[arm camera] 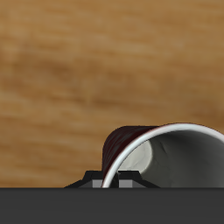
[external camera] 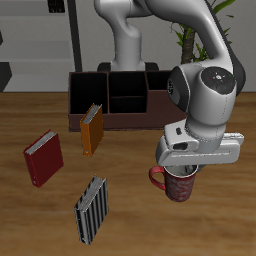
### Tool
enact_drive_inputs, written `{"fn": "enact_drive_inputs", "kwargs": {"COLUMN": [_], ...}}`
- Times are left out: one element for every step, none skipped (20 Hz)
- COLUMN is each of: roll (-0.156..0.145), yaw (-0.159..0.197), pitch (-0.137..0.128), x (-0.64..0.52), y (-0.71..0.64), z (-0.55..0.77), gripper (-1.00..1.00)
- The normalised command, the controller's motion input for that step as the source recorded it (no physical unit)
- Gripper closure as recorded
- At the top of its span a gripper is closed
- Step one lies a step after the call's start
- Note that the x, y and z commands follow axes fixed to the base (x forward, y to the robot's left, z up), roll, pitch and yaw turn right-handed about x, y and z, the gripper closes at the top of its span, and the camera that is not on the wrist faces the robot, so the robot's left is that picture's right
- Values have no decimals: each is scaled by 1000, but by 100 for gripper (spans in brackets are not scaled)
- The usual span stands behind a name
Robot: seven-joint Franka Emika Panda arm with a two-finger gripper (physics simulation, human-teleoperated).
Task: Place the red mug into the back desk caddy's right compartment
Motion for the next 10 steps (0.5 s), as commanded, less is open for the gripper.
{"fn": "enact_drive_inputs", "kwargs": {"roll": [-33,-1,-2,-55,28,35,-77,25,-50,-26], "yaw": [-29,-29,50,-22,12,72,24,11,4,-7], "pitch": [-43,-42,-26,-43,-49,-91,-32,-118,-63,-65], "x": [-262,-198,-361,-349,-233,-457,-406,-720,-479,-567], "y": [-226,-62,-143,-206,-32,-75,-254,-277,-330,-213], "z": [709,474,688,650,350,710,682,1213,770,843], "gripper": [100,100,100,100,100,100,100,100,100,100]}}
